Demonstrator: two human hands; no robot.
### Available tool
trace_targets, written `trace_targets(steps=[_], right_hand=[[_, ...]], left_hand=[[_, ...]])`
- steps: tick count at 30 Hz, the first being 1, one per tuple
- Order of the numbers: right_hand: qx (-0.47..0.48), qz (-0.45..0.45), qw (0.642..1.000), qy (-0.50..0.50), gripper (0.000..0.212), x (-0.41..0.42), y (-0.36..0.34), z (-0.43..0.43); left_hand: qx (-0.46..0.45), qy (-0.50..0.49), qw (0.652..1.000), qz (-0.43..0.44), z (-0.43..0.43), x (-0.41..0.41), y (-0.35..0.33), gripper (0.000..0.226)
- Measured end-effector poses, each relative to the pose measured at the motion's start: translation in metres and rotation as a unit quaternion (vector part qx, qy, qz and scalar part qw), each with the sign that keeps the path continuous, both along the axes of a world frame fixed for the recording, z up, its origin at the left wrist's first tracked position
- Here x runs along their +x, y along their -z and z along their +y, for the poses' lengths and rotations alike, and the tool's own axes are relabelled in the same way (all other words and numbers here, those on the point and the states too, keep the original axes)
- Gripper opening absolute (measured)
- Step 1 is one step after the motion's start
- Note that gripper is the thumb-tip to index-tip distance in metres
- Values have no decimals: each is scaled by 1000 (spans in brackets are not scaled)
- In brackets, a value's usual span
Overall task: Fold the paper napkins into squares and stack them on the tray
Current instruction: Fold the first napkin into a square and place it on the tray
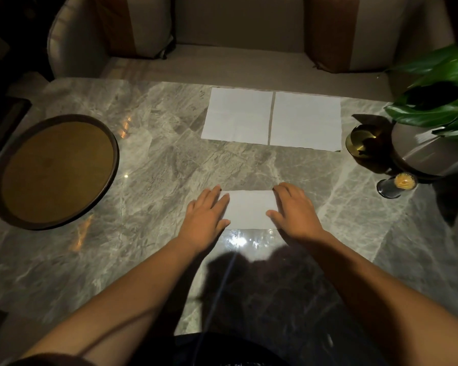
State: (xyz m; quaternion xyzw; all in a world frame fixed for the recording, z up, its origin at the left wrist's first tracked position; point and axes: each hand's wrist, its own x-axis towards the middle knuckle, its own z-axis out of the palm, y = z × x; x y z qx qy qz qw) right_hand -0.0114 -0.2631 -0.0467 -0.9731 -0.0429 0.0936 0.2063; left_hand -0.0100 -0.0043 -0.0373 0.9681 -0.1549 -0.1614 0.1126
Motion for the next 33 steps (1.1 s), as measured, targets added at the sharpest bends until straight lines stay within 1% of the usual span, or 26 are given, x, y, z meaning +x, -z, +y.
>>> trace_targets(steps=[2, 4, 7, 11, 12, 13, 14, 15, 16, 17, 18, 19, 20, 21, 23, 24, 25, 27, 30, 32, 33], right_hand=[[-5, -7, 1000, 21, 56, 10, -3, 5], [-33, 7, 999, 32, 52, 21, -5, 7], [-59, 45, 996, 43, 53, 32, -6, 9], [-74, 101, 992, 28, 51, 34, -5, 13], [-59, 111, 992, 25, 47, 34, -5, 13], [-21, 115, 993, 33, 39, 35, -6, 13], [44, 119, 990, 61, 30, 35, -7, 11], [132, 123, 977, 112, 27, 34, -7, 9], [232, 124, 948, 180, 29, 31, -8, 6], [332, 130, 900, 252, 32, 26, -8, 5], [409, 144, 847, 308, 37, 21, -7, 4], [454, 158, 807, 344, 40, 16, -5, 3], [464, 167, 791, 361, 39, 11, -2, 2], [445, 170, 801, 364, 35, 9, 1, 3], [352, 161, 858, 338, 21, 9, 6, 4], [304, 151, 882, 326, 20, 10, 7, 5], [270, 142, 897, 321, 24, 12, 9, 5], [245, 136, 905, 320, 25, 14, 10, 5], [246, 137, 905, 319, 23, 14, 8, 5], [244, 132, 905, 321, 25, 12, 9, 6], [244, 127, 905, 323, 25, 12, 9, 7]], left_hand=[[-6, 17, 1000, -14, -13, 1, 0, 63], [-17, 20, 1000, 3, -21, 1, 2, 63], [-9, 26, 999, 33, -21, -2, 7, 64], [4, 38, 999, 33, -16, -2, 9, 65], [7, 39, 999, 34, -16, -1, 9, 66], [11, 38, 999, 34, -16, -1, 10, 66], [12, 35, 999, 35, -16, -1, 10, 66], [11, 31, 999, 34, -16, 0, 10, 66], [10, 28, 999, 32, -17, 2, 11, 67], [11, 26, 999, 31, -18, 3, 11, 67], [14, 24, 999, 30, -19, 4, 11, 68], [18, 22, 999, 30, -20, 6, 11, 68], [21, 22, 999, 31, -22, 7, 11, 68], [24, 24, 999, 32, -24, 9, 11, 68], [28, 32, 998, 38, -28, 12, 11, 68], [30, 34, 998, 42, -30, 13, 11, 68], [32, 36, 998, 44, -31, 14, 12, 68], [44, 41, 997, 47, -29, 16, 11, 67], [51, 14, 997, 51, -24, 21, 10, 65], [36, 1, 999, 30, -23, 21, 7, 63], [20, 11, 1000, 19, -26, 19, 6, 62]])
